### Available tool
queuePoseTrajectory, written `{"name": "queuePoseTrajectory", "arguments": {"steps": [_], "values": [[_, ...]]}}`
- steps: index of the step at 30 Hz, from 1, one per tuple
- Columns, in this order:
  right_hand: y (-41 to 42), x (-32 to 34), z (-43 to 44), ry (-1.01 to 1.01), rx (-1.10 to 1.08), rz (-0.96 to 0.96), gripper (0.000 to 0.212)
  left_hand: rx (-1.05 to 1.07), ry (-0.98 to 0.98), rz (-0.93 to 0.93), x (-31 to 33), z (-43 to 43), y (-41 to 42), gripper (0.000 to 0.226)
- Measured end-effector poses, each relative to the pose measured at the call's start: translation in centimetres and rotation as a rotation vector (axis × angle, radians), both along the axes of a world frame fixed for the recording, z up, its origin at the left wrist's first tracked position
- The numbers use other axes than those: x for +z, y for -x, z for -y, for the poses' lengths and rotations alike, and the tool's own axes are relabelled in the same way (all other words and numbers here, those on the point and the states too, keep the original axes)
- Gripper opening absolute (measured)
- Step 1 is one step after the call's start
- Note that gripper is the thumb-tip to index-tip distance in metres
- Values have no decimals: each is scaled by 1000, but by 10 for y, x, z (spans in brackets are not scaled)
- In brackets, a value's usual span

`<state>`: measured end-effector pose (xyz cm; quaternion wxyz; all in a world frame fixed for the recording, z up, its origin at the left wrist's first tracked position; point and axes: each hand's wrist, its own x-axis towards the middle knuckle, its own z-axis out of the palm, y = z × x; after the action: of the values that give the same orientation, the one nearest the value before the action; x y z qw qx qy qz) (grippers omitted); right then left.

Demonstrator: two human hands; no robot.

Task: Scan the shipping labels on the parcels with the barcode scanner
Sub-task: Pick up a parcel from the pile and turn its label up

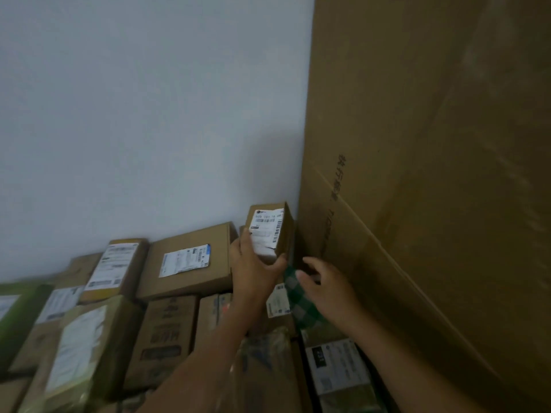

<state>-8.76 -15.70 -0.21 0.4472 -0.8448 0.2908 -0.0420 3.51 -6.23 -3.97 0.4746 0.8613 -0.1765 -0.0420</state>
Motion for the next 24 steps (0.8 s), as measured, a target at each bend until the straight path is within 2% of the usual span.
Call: {"name": "queuePoseTrajectory", "arguments": {"steps": [4, 7, 9, 11, 14, 18, 20, 22, 24], "values": [[43, 30, -33, -471, -72, 163, 61, -49, 3, 57, 43, -50, 76, 111], [80, 41, -53, -683, -72, 217, 75, -126, -109, 117, 64, -81, 133, 119], [105, 45, -64, -776, -139, 243, 72, -200, -127, 88, 70, -99, 168, 120], [134, 49, -73, -799, -177, 261, 60, -251, -67, 57, 76, -114, 199, 112], [176, 50, -76, -827, -190, 227, 47, -215, -10, -34, 86, -128, 239, 80], [223, 52, -82, -867, -61, 268, 40, -167, 212, -359, 89, -136, 273, 66], [242, 50, -84, -816, 16, 281, 32, -120, 243, -429, 81, -141, 288, 60], [262, 41, -84, -719, 29, 244, 21, -44, 235, -450, 68, -149, 301, 66], [281, 16, -80, -502, 17, 123, 18, 21, 225, -482, 55, -156, 315, 72]]}}
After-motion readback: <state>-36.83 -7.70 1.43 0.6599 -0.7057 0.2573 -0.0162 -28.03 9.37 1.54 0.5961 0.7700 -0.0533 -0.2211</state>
